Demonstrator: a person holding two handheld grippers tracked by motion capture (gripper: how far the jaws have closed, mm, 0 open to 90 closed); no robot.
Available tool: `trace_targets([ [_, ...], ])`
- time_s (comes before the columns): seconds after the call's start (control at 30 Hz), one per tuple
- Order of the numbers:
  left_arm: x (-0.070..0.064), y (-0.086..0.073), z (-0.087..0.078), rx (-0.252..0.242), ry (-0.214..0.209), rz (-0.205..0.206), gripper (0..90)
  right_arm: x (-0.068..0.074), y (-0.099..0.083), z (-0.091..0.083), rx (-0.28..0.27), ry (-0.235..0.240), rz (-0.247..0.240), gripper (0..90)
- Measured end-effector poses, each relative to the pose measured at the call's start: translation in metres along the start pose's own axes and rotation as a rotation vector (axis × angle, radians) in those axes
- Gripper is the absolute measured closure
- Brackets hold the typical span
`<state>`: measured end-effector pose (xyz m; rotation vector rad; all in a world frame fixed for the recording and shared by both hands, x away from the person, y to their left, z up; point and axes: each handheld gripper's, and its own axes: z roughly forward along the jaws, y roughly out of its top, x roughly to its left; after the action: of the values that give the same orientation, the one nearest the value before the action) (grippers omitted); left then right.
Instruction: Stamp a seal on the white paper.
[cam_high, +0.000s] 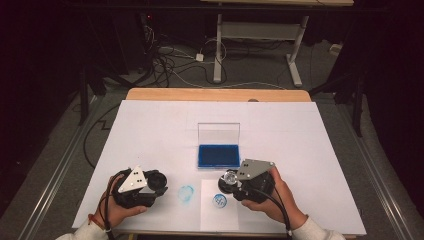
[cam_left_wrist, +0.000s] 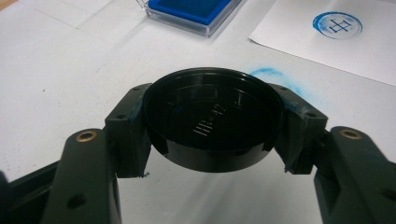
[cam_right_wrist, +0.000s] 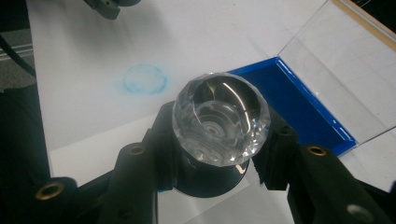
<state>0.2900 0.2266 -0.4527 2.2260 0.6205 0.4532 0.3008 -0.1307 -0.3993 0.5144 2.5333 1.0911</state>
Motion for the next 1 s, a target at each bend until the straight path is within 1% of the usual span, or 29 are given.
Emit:
trace_targets([
  [0.1,0.001,0.000,0.001,0.001,0.000,-0.001,36.4,-0.003,0.000,-0.003,-0.008,-0.004,-0.001,57.7],
  [0.4,0.003,-0.001,0.003,0.006,-0.006,-0.005,36.4,-0.014,0.001,-0.012,-0.040,-0.027,0.022,57.7],
  [0.5,0.002,-0.002,0.003,-0.002,-0.026,0.007,36.4,-0.017,0.000,-0.016,-0.050,-0.032,0.028,57.7],
  [0.63,0.003,-0.003,0.002,-0.005,-0.032,0.002,36.4,-0.020,0.000,-0.019,-0.053,-0.048,0.039,57.7],
  [0.67,0.003,-0.003,0.002,-0.002,-0.031,0.004,36.4,-0.020,0.000,-0.019,-0.054,-0.049,0.044,57.7],
  [0.77,0.003,-0.003,0.003,-0.002,-0.031,0.004,36.4,-0.021,0.000,-0.020,-0.054,-0.053,0.038,57.7],
  [0.9,0.003,-0.003,0.003,-0.001,-0.035,0.000,36.4,-0.023,0.000,-0.021,-0.057,-0.052,0.052,57.7],
  [1.0,0.004,-0.004,0.001,-0.005,-0.029,0.001,36.4,-0.024,0.000,-0.022,-0.062,-0.055,0.056,57.7],
])
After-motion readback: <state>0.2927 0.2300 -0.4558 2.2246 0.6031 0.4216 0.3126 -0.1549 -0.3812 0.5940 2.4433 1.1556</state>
